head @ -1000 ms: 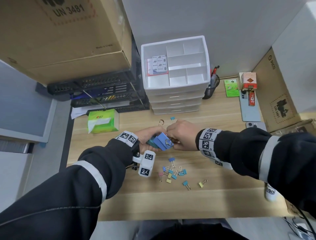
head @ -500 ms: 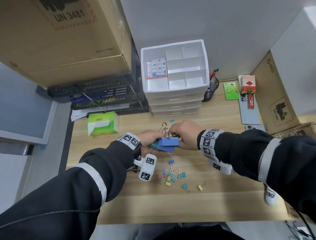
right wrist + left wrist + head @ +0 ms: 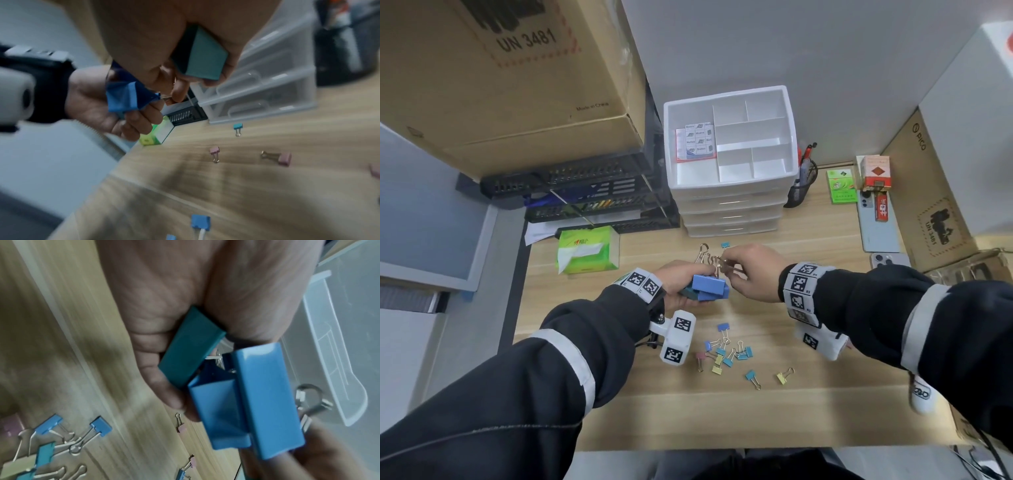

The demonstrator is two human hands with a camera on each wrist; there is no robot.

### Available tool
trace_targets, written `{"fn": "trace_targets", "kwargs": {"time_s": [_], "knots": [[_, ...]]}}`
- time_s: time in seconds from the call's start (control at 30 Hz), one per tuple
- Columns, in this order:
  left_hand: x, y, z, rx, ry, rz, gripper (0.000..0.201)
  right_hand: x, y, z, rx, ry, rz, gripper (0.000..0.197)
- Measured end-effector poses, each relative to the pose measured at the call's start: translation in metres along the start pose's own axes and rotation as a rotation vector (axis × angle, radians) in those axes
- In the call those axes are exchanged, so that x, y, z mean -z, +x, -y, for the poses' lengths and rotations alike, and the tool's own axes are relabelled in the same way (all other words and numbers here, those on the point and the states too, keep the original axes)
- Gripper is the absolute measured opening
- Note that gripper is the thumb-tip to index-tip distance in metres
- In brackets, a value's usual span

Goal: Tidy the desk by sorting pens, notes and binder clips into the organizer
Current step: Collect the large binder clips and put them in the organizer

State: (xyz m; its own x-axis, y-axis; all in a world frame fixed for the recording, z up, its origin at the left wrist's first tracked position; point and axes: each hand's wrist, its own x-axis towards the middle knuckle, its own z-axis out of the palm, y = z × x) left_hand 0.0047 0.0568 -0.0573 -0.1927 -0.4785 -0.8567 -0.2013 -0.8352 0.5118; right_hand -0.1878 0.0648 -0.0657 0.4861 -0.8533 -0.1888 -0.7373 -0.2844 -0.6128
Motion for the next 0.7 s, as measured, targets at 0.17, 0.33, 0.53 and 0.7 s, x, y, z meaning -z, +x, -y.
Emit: {"fn": "trace_targets", "kwargs": {"time_s": [0.17, 0.33, 0.53, 0.7], "knots": [[0.000, -0.001, -0.002, -0.055, 0.076, 0.020, 0.016, -0.001, 0.001, 0.005, -0.395, 0.501, 0.068, 0.016], [-0.002, -0.002, -0.001, -0.044, 0.129, 0.049, 0.020, 0.002, 0.001, 0.016, -0.448, 0.598, 0.090, 0.023], [-0.009, -0.005, -0.002, -0.034, 0.113, 0.043, 0.017, 0.000, 0.001, 0.016, -0.530, 0.695, 0.024, 0.026], [-0.014, -0.007, 0.002, 0.003, 0.117, 0.045, 0.010, -0.002, 0.001, 0.020, -0.541, 0.727, -0.034, 0.012]]}}
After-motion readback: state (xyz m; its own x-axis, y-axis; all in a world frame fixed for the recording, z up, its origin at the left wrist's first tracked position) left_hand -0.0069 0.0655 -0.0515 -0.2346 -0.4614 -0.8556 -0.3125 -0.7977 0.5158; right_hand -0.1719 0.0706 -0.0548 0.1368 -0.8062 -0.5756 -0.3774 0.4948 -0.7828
